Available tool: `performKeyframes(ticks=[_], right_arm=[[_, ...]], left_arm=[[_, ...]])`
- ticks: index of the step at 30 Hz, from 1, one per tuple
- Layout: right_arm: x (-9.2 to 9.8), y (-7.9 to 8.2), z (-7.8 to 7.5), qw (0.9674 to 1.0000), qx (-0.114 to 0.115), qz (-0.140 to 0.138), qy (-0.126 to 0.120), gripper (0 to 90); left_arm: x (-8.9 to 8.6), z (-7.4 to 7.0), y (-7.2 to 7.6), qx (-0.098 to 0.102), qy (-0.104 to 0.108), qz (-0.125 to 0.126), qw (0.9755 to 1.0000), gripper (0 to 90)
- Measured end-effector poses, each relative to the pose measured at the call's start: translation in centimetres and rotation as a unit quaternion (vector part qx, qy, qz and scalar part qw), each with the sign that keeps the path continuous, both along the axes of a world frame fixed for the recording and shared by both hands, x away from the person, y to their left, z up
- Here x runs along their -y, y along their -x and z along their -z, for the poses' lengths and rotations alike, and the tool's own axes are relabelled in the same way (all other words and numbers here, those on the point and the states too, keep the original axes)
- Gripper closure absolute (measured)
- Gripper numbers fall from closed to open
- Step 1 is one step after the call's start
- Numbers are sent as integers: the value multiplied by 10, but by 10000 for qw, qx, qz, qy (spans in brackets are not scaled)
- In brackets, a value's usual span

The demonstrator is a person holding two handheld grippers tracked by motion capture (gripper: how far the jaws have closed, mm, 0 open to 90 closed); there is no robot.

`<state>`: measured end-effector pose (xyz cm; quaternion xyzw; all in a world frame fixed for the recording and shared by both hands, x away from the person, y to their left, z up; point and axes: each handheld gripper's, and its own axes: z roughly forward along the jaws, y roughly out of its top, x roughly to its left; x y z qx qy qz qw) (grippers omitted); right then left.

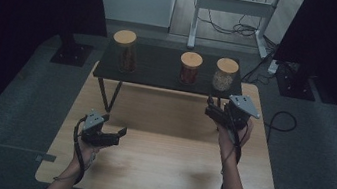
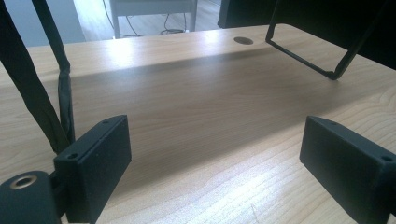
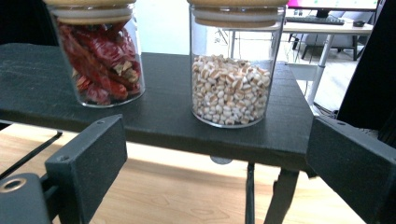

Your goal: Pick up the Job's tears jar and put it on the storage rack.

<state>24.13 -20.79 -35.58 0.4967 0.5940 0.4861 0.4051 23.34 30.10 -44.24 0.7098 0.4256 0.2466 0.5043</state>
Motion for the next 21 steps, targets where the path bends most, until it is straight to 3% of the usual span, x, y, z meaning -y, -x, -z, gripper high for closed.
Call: performKeyframes(ticks=[9,21], right_arm=[[1,17,9,10000,25,-73,20,50],[5,32,24,9999,-112,-72,-2,51]], left_arm=[[2,0,1,7,-35,3,10000,84],[2,0,2,19,-18,12,10000,84]])
